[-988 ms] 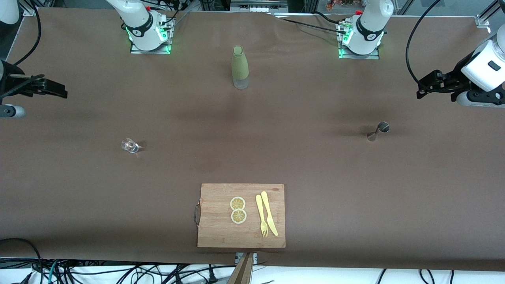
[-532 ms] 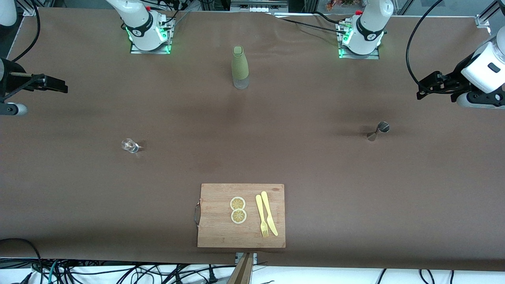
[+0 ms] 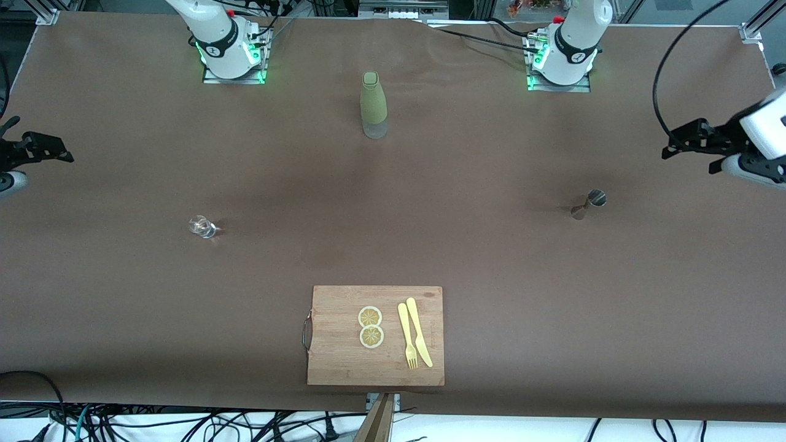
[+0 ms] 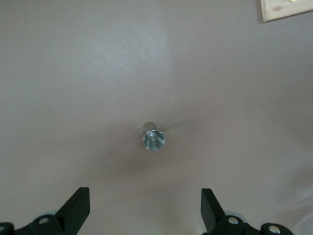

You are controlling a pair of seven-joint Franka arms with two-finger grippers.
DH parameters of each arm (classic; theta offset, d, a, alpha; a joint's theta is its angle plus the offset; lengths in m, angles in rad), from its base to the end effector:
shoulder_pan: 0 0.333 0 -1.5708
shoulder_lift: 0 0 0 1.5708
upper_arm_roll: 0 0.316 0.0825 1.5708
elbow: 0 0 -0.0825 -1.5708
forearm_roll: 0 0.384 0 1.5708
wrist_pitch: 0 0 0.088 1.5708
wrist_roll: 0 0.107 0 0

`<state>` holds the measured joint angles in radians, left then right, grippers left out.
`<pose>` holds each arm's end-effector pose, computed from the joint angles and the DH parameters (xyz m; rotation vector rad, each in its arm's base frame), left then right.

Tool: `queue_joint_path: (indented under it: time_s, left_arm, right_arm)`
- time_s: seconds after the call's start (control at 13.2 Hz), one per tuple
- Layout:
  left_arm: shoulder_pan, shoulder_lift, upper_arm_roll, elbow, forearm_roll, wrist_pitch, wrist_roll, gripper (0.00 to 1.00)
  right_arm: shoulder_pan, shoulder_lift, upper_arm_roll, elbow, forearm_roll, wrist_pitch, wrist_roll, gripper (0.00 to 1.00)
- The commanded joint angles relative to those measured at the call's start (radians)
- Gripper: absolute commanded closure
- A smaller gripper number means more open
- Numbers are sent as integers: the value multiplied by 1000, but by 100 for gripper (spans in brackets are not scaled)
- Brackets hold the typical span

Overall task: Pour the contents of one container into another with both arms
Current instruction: 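Lower the left gripper to the steel jigger while the right gripper lowers to the glass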

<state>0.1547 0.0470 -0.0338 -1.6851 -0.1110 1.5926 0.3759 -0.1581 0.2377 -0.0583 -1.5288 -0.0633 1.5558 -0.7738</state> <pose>0.5591 0.0566 0.5470 2.9719 -0.3657 -0.1613 0.5960 -0.1346 0.5044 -2.9687 -0.8590 0.3438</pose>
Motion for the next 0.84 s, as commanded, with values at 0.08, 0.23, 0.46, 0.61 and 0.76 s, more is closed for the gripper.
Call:
queue_joint_path:
  time_s: [0.08,0.23,0.46,0.61,0.76]
  left_arm:
    - [84,37,-5,-38,-99,23,205,0]
    - [138,92,-5,-38,-142,38,378,0]
    - [183,170,-5,-36,-153,41,573,0]
    - [241,246,-6,-36,-234,41,721,0]
    - [285,331,-6,-36,-303,41,878,0]
  right_arm:
    - [-14,17,5,-77,48,203,-319,0]
    - [-43,47,-21,-138,248,249,-428,0]
    - [-46,101,-48,-220,426,358,-678,0]
    - [-54,153,-54,-222,502,352,-790,0]
    - [-57,192,-71,-234,597,354,-889,0]
